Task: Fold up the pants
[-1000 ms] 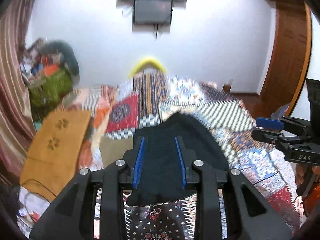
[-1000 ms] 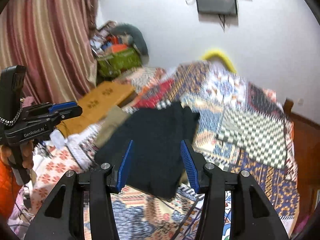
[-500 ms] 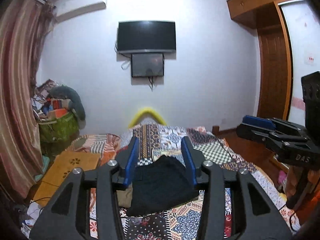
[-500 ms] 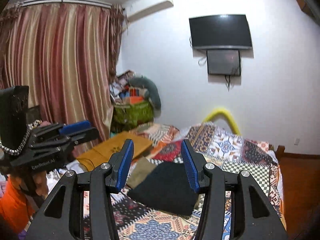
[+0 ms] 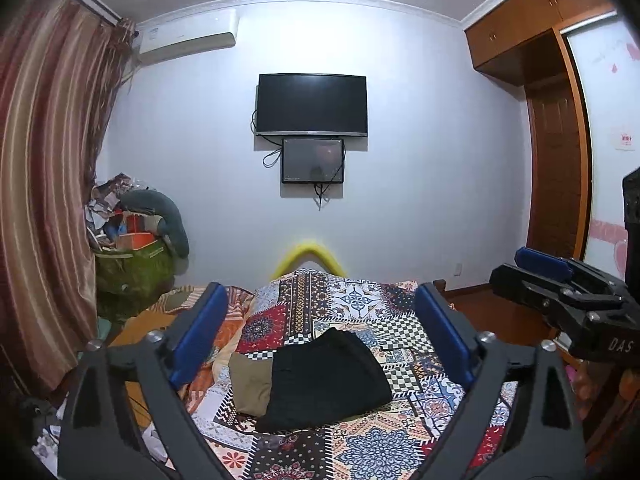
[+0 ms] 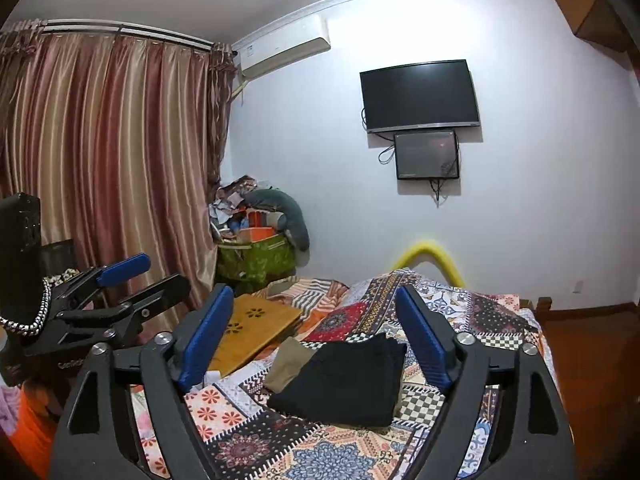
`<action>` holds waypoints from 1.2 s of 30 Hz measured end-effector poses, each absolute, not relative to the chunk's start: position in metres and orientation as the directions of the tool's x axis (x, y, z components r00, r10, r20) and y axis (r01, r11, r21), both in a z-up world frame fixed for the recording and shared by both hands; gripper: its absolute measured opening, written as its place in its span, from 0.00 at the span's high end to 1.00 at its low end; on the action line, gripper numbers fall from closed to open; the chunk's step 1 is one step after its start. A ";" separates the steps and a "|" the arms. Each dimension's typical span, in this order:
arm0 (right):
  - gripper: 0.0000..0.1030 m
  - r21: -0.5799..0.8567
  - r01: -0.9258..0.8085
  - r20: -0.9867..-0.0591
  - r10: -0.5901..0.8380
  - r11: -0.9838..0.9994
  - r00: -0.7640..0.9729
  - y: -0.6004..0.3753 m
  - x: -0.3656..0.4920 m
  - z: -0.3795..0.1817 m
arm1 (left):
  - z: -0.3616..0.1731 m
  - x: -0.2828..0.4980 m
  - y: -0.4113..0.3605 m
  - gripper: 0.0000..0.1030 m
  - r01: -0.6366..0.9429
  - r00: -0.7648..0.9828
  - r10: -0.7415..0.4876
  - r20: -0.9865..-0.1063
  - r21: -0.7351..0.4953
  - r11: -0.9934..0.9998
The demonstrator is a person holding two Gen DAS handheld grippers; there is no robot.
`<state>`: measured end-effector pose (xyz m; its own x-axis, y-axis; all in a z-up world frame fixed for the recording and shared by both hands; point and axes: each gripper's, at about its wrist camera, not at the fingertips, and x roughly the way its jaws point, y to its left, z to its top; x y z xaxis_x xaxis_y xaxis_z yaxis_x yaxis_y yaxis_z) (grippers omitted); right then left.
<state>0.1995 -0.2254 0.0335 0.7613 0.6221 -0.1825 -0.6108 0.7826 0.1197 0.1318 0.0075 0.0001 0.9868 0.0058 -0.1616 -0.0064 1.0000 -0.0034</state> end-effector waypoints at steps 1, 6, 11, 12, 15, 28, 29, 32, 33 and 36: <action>0.14 0.115 -0.606 -0.181 0.617 0.787 0.766 -0.226 0.197 0.034 | 0.000 0.131 0.009 0.03 -0.010 0.987 0.008 -0.158 -0.009 1.000; 0.01 0.102 -0.593 -0.173 0.602 0.798 0.780 -0.227 0.192 0.033 | 0.000 0.127 0.008 0.02 -0.014 0.988 0.011 -0.153 -0.014 1.000; 0.00 0.107 -0.589 -0.178 0.599 0.801 0.781 -0.229 0.190 0.033 | -0.001 0.127 0.008 0.01 -0.012 0.988 0.010 -0.153 -0.015 1.000; 0.00 0.108 -0.588 -0.179 0.597 0.802 0.782 -0.229 0.191 0.034 | -0.001 0.127 0.009 0.01 -0.011 0.988 0.008 -0.153 -0.017 1.000; 0.00 0.106 -0.588 -0.182 0.597 0.802 0.781 -0.229 0.189 0.033 | -0.002 0.124 0.008 0.01 -0.010 0.988 0.007 -0.154 -0.017 1.000; 0.00 0.110 -0.586 -0.184 0.596 0.803 0.782 -0.230 0.187 0.033 | -0.007 0.127 0.006 0.01 -0.012 0.986 0.008 -0.165 -0.022 1.000; 0.00 0.112 -0.586 -0.185 0.596 0.803 0.782 -0.230 0.187 0.032 | -0.007 0.128 0.006 0.01 -0.011 0.986 0.007 -0.166 -0.024 1.000; 0.00 0.114 -0.585 -0.189 0.596 0.803 0.780 -0.230 0.186 0.033 | -0.008 0.129 0.007 0.01 -0.010 0.986 0.006 -0.169 -0.025 1.000; 0.00 0.114 -0.585 -0.190 0.596 0.803 0.780 -0.230 0.186 0.033 | -0.007 0.130 0.007 0.01 -0.010 0.986 0.005 -0.169 -0.024 1.000; 0.00 0.113 -0.585 -0.192 0.595 0.803 0.780 -0.231 0.186 0.034 | -0.007 0.131 0.007 0.01 -0.008 0.986 0.004 -0.170 -0.024 1.000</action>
<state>0.1864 -0.2314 0.0335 0.7801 0.5954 -0.1923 -0.5850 0.8031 0.1132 0.1307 0.0073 -0.0075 0.9855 0.0037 -0.1695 -0.0078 0.9997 -0.0239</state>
